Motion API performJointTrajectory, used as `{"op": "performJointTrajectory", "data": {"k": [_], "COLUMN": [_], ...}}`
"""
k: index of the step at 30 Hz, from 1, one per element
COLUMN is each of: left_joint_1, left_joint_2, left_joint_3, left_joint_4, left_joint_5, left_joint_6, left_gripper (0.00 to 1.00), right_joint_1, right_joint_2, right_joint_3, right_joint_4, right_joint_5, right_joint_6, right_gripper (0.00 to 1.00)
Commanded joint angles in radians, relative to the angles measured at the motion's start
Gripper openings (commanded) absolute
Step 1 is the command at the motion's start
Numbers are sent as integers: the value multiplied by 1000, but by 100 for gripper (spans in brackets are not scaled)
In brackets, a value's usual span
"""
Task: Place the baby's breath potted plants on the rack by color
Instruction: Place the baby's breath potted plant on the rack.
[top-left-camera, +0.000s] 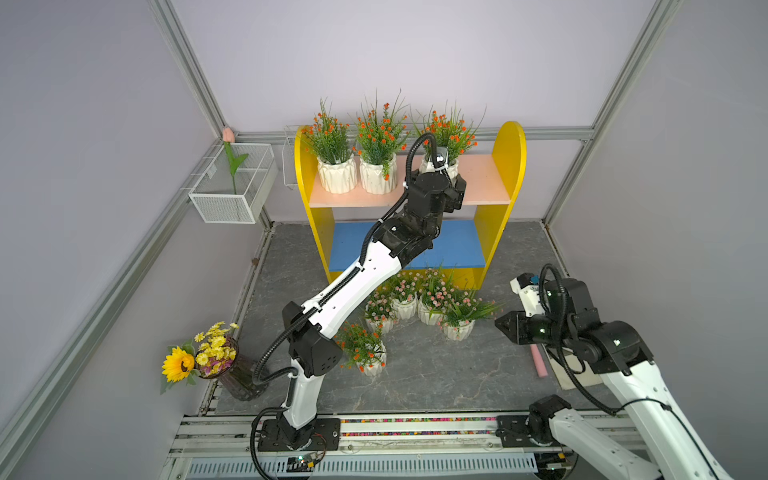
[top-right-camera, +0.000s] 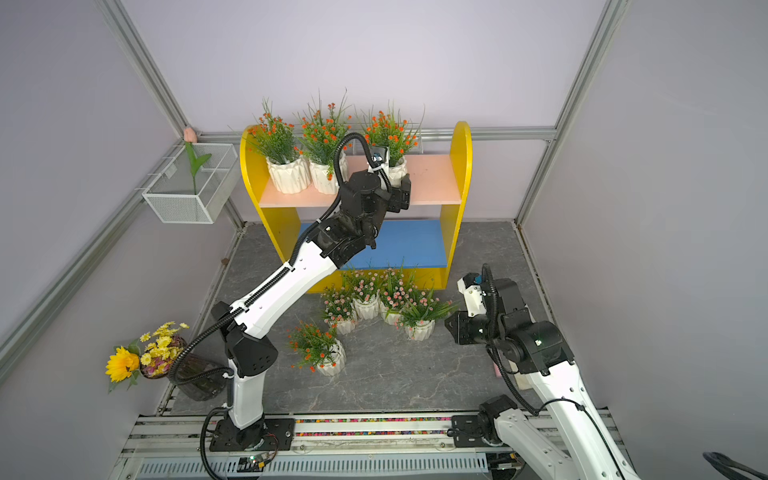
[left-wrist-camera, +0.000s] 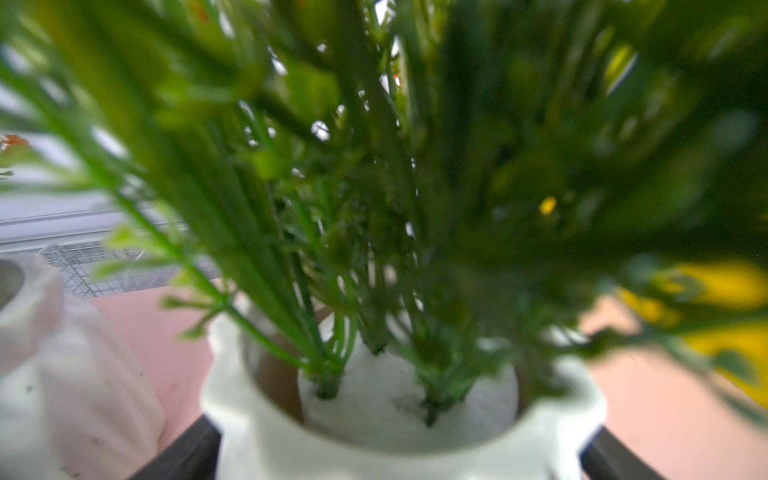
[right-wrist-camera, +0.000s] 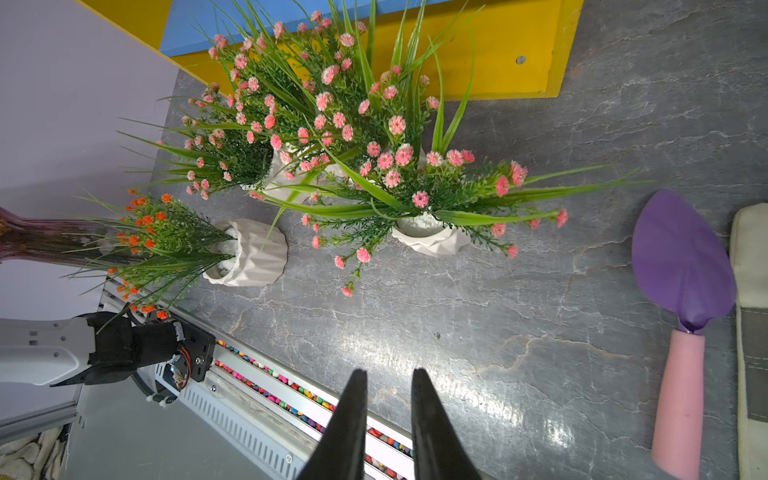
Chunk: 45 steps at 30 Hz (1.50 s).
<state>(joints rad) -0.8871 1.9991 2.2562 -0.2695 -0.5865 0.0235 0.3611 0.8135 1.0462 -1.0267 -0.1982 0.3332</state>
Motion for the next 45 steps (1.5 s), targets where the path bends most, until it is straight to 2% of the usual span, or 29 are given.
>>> {"op": "performJointTrajectory", "data": {"k": [1, 9, 27, 33, 45], "left_joint_1": [9, 10, 10, 11, 10], "left_joint_2": [4, 18, 60, 61, 58], "left_joint_3": [57, 51, 40, 37, 30], "left_joint_4": [40, 31, 55, 58, 72], "left_joint_5": [-41, -58, -92, -119, -160], "left_joint_6": [-29, -54, -60, -56, -47], "left_gripper": [39, 47, 94, 100, 100], "right_joint_1": [-6, -6, -5, -7, -7], "right_joint_2": [-6, -9, -16, -20, -25], "right_joint_3": [-13, -8, -3, -1, -7], "right_joint_4": [-3, -8, -20, -22, -25], "right_joint_5": [10, 17, 39, 40, 52], "right_joint_6": [10, 8, 0, 2, 3], "right_gripper": [23, 23, 25, 26, 28]}}
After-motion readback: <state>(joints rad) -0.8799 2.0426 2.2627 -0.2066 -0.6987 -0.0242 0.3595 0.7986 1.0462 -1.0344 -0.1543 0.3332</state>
